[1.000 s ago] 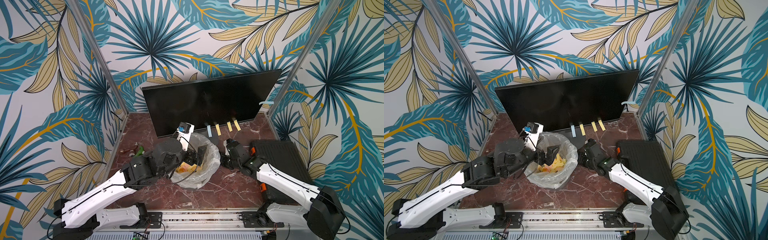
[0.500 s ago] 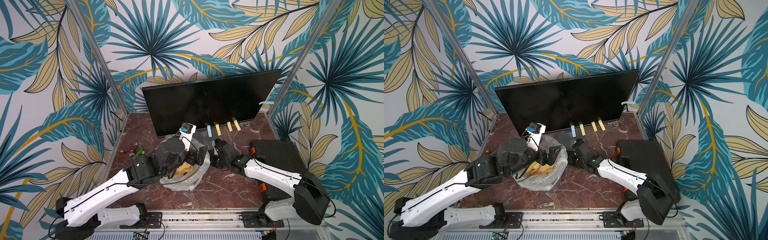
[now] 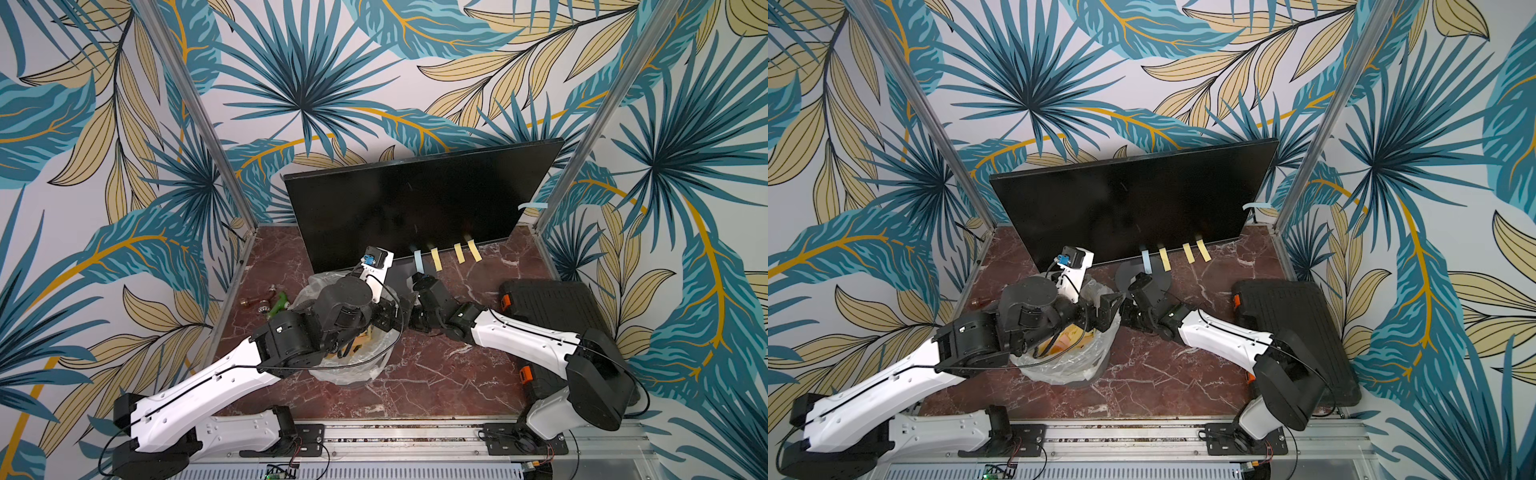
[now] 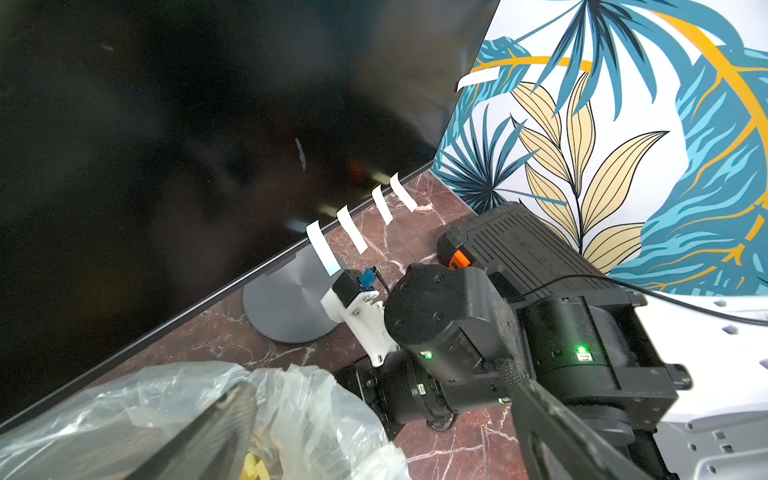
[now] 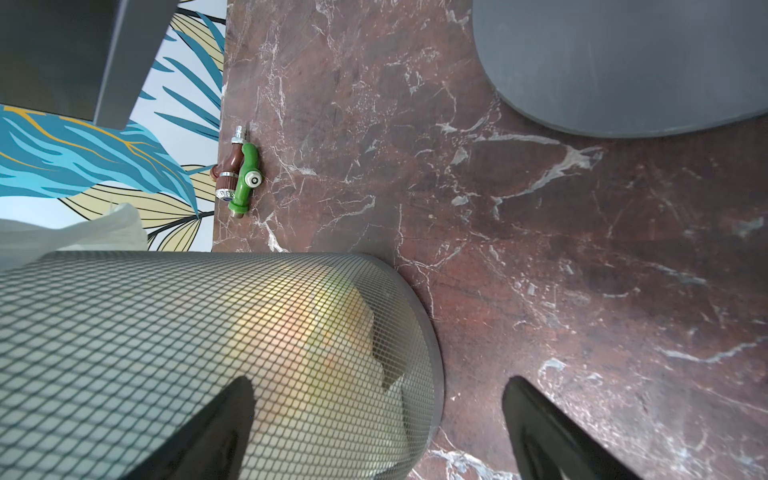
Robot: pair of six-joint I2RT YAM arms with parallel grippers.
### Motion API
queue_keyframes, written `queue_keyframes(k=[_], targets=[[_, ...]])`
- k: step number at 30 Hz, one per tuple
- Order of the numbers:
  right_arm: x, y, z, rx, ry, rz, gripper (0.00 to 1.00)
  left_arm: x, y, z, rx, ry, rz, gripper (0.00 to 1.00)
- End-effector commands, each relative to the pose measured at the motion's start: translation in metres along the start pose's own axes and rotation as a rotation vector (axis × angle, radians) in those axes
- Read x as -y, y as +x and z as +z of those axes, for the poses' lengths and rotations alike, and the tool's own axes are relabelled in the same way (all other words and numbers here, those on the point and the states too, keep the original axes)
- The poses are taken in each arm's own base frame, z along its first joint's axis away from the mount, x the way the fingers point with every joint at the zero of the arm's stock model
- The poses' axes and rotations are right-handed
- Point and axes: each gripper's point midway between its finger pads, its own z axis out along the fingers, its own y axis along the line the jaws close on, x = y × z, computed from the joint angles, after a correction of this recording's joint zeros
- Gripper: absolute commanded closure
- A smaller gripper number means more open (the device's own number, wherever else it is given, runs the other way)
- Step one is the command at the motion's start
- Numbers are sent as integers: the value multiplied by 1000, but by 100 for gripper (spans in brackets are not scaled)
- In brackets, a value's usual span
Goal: Remove the sticky note from the monitor
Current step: Move the trash bin to the center of the board.
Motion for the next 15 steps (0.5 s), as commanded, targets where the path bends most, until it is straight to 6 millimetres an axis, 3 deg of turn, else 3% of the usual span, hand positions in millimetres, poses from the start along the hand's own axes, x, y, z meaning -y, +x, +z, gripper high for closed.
queue_keyframes(k=[1,10,15], targets=[[-2,-8,-13,28,3,-26,3,-1,-1,0,15,-8,-7,0],[41,-62,-73,211,-41,95,1,-9,-3,-10,44,-27,-46,0],[32,-88,-88,293,-244,123,1,-10,0,-14,49,-7,-65,0]])
